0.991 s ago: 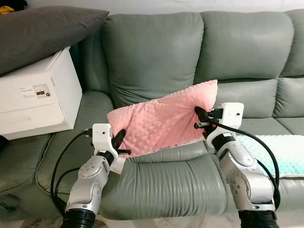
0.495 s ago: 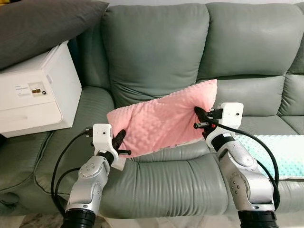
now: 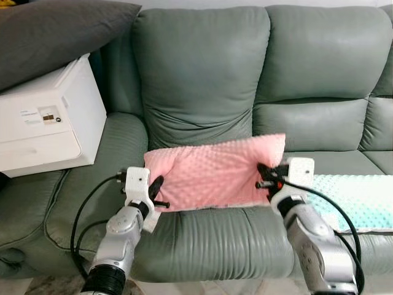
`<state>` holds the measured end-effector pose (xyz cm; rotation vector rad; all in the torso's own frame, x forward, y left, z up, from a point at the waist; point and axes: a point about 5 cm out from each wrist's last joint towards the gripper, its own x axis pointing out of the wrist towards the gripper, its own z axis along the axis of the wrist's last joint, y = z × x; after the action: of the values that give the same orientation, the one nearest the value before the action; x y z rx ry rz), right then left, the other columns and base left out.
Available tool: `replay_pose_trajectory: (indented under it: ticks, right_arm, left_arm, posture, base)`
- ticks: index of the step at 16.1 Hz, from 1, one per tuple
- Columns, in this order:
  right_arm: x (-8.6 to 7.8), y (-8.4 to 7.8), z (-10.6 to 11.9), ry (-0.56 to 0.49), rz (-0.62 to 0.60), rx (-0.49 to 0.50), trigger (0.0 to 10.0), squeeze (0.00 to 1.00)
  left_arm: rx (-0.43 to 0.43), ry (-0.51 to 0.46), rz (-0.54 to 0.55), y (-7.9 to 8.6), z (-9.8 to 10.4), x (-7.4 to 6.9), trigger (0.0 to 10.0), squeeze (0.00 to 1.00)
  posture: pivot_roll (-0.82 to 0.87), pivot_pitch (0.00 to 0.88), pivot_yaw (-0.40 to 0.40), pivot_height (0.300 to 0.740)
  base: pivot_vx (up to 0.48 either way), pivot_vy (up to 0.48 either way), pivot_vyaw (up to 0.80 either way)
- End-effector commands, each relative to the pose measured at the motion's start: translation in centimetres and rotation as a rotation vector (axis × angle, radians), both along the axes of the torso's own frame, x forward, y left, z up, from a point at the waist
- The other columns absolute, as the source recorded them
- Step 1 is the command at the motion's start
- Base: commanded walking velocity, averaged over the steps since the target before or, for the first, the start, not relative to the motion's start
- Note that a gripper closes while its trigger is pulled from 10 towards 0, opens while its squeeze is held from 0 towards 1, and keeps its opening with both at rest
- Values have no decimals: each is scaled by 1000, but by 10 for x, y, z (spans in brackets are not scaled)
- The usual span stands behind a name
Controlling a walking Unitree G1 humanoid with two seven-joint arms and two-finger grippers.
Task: Move the pillow to the sofa
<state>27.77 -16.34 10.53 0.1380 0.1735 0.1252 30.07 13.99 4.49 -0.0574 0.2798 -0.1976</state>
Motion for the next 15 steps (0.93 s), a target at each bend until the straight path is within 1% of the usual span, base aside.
replay_pose_trajectory:
  ticks: [1, 2, 3, 4, 5, 6, 8, 10, 11, 13, 15]
  right_arm:
    - [0, -5, 6, -33, -27, -8, 10000, 0]
    - [-2, -7, 4, -26, -35, -13, 10000, 0]
    - [-5, -10, 2, -20, -44, -20, 10000, 0]
    - [-7, -12, 2, -20, -50, -25, 10000, 0]
    - [-6, -12, 4, -25, -53, -20, 10000, 0]
    - [-3, -12, 6, -36, -55, -16, 10000, 0]
    - [1, -9, 10, -59, -46, -32, 10000, 0]
    - [5, -9, 8, -63, -46, -48, 10000, 0]
    - [8, -8, 7, -63, -44, -55, 10000, 0]
    - [11, -9, 6, -69, -50, -69, 10000, 0]
    - [10, -10, 3, -73, -64, -75, 10000, 0]
  left_arm:
    - [29, -22, 22, 3, 2, 3, 10000, 0]
    - [29, -20, 33, 2, -1, 2, 10000, 0]
    - [6, -20, 33, 0, -3, 1, 10000, 0]
    - [11, -25, 27, -1, -5, 1, 10000, 0]
    - [13, -28, 20, -2, -4, 2, 10000, 0]
    - [10, -32, 13, -4, -2, 5, 10000, 0]
    - [-19, -76, 5, -7, 6, 12, 10000, 0]
    - [-44, -104, 20, -10, 12, 19, 10000, 0]
    - [-43, -101, 33, -11, 14, 24, 10000, 0]
    - [-44, -100, 36, -12, 17, 29, 10000, 0]
    - [-66, -79, 37, -16, 16, 32, 10000, 0]
  posture:
    - [-165, 97, 16, 740]
    - [-169, 131, 20, 740]
    - [-172, 155, 24, 740]
    - [-174, 187, 29, 740]
    - [-175, 200, 29, 740]
    - [-177, 212, 30, 740]
    - [-168, 247, 25, 740]
    - [-156, 273, 29, 740]
    - [-153, 287, 31, 740]
    - [-155, 322, 41, 740]
    - [-155, 342, 40, 740]
  base:
    - [0, 0, 0]
    - [0, 0, 0]
    - [0, 0, 0]
    - [0, 0, 0]
    - [0, 0, 0]
    - [0, 0, 0]
    - [0, 0, 0]
    - [0, 0, 0]
    - [0, 0, 0]
    - [0, 0, 0]
    - [0, 0, 0]
